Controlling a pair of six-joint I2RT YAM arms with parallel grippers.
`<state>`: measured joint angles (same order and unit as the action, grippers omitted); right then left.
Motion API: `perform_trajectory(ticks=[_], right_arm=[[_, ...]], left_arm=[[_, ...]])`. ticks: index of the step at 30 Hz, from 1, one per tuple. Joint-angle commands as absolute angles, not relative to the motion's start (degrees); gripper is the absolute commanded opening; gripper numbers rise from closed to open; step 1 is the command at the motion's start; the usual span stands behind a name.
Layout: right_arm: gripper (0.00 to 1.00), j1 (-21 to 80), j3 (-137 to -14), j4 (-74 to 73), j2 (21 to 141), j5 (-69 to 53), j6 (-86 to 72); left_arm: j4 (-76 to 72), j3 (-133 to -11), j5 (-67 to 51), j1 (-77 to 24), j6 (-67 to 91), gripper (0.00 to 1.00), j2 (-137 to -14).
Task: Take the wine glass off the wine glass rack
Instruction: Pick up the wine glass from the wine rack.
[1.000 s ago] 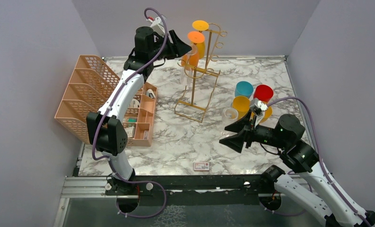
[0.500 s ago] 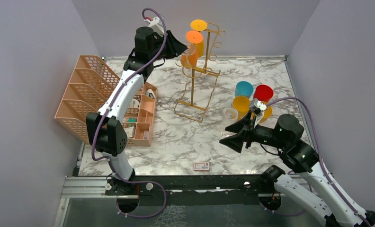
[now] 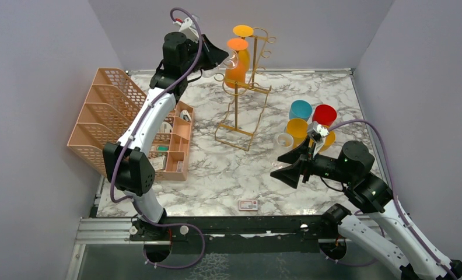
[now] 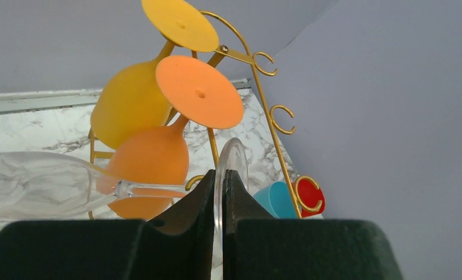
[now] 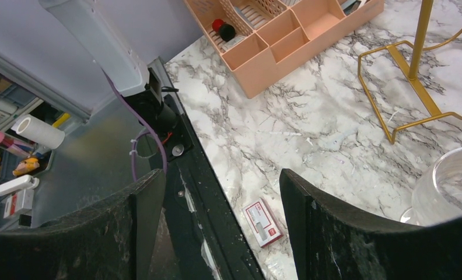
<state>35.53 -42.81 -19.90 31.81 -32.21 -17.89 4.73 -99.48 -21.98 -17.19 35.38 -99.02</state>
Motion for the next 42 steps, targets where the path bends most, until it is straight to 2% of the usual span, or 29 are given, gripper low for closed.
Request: perform_trajectory(ticks=[1,23,31,42], right_arm=[[0.74,35.60,-44.24,-20.74,31.60,-30.61,-17.33],[0.74,35.60,-44.66,-21.31,31.73,-30.33,-16.99],[0.74,35.59,-44.68,-21.42,31.91,-30.11,-17.12],[0.74,35.57,-44.12,-21.09,31.84,-28.89,-17.56]], left_arm=[[4.58,-98.40,-20.57,-17.07,37.07,0.00,-97.77],[-3.78,-94.58,-20.87,-14.18,49.01,0.00,-93.32],[-4.08,-93.98,-20.10,-13.97,48.69,0.00,-93.28],[-5.92,-86.30,-4.94,-13.97,39.64,0.00,-82.80]])
